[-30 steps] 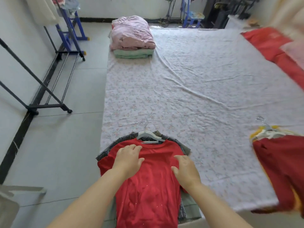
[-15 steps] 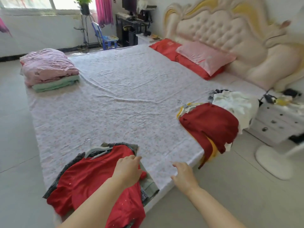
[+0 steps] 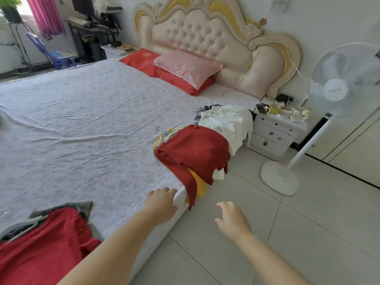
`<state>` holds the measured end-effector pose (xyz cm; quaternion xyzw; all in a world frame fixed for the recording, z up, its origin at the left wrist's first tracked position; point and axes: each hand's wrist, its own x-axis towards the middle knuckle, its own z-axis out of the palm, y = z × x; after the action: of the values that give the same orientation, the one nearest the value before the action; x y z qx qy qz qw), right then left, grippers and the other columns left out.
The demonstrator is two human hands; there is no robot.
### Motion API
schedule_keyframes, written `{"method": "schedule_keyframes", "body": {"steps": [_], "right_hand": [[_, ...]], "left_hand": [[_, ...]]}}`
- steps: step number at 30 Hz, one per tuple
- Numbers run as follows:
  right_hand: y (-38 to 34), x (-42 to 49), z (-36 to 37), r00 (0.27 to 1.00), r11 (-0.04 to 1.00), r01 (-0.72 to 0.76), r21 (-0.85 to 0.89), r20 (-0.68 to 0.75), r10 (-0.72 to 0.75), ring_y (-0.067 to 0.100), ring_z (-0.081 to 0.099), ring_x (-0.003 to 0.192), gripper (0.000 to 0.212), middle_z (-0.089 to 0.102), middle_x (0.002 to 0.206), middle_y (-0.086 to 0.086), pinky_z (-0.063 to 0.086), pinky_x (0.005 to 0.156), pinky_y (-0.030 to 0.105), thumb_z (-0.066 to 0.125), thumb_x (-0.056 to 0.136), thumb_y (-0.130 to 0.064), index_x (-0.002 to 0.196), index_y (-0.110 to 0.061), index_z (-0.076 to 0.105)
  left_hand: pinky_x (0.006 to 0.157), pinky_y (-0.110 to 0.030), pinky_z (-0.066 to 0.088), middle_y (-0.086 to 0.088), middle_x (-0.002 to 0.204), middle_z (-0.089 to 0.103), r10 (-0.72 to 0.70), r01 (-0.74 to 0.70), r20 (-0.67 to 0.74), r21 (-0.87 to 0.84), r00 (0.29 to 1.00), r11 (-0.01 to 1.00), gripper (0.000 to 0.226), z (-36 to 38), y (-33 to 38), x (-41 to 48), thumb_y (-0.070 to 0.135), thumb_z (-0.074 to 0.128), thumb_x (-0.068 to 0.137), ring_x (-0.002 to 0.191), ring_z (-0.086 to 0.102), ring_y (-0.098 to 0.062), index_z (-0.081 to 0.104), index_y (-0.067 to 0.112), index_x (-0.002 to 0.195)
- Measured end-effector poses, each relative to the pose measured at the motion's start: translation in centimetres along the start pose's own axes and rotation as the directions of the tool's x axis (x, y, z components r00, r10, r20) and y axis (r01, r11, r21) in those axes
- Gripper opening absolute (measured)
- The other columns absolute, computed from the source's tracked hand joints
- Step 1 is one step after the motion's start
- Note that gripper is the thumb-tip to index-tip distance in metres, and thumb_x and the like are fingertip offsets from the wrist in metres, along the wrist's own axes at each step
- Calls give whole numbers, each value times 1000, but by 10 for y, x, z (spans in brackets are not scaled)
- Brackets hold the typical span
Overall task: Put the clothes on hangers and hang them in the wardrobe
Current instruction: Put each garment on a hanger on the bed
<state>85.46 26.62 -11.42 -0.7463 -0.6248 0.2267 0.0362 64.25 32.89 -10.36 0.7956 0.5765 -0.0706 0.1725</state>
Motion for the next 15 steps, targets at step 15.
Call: {"method": "schedule_keyframes", "body": {"steps": [15], "right_hand": [[156,158,-95,989,989,-150,-14,-17,150,19,42,121,47,44,132,1,39,95,29,54,92,-26,136,-19,40]], "left_hand": [[99,-35,32,-2,128,49,171,-175,70,60,983,983,47,-24,154,209,31,45,90,120,45,-24,38,21,136]]}}
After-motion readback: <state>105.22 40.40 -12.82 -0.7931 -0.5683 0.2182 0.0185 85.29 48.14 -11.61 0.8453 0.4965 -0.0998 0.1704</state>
